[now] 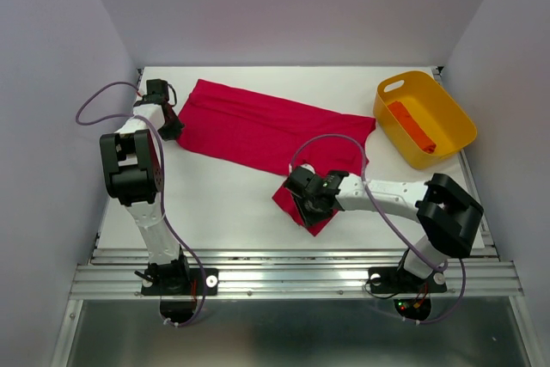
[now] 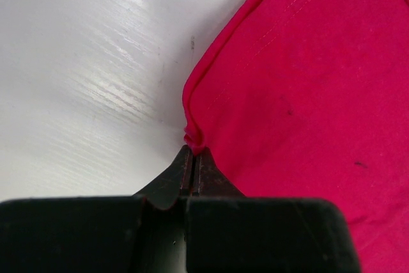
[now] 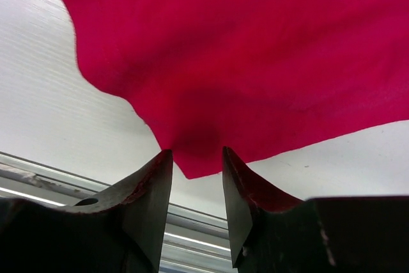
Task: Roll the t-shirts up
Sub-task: Fold the T-shirt at the center of the board.
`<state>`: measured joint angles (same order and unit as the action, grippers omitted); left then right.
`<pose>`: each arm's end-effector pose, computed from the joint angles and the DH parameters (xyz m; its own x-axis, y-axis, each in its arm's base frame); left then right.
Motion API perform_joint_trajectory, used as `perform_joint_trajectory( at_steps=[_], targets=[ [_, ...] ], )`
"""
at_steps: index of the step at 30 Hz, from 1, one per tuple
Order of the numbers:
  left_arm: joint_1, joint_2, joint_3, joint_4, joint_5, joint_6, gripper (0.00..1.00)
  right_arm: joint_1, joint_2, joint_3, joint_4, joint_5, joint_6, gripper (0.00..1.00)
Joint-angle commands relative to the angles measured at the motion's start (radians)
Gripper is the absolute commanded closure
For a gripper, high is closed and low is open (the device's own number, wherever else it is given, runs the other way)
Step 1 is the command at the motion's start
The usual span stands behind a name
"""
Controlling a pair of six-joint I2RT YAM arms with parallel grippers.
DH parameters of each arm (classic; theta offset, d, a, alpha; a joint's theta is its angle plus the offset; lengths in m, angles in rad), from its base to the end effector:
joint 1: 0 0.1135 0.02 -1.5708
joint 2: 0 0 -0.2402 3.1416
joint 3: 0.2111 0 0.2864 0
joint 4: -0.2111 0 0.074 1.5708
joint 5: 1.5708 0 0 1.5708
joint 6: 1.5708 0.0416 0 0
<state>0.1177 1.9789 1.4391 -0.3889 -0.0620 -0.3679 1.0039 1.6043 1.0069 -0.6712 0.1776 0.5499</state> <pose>0.4521 0.0561 0.1490 -0.6867 -0.4427 -0.5766 -0.4298 0.8870 -0.1691 0.1821 0.2724 0.1359 -0.8563 -0.3872 -0.3419 -0.4159 0.9093 0.0117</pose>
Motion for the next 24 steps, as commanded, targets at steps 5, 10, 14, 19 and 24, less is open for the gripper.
perform_joint_trajectory(
  at_steps=[5, 10, 14, 19, 24],
  targets=[
    [-0.006, -0.063, 0.014, -0.024, -0.012, 0.007, 1.0, 0.022, 0.025, -0.071, 0.081, -0.017, 0.019, 0.6],
    [-0.004, -0.06, 0.027, -0.03, -0.012, 0.007, 1.0, 0.022, 0.014, -0.1, 0.091, 0.017, 0.05, 0.83],
    [-0.006, -0.064, 0.037, -0.031, -0.007, 0.003, 1.0, 0.022, -0.039, -0.068, 0.062, 0.052, 0.05, 0.99],
    [-0.006, -0.072, 0.07, -0.041, 0.005, 0.0, 1.0, 0.022, -0.109, 0.027, -0.004, 0.143, 0.018, 0.99],
    [-0.006, -0.077, 0.102, -0.051, 0.017, -0.003, 1.0, -0.03, -0.142, 0.091, -0.027, 0.183, -0.011, 0.99]
  ],
)
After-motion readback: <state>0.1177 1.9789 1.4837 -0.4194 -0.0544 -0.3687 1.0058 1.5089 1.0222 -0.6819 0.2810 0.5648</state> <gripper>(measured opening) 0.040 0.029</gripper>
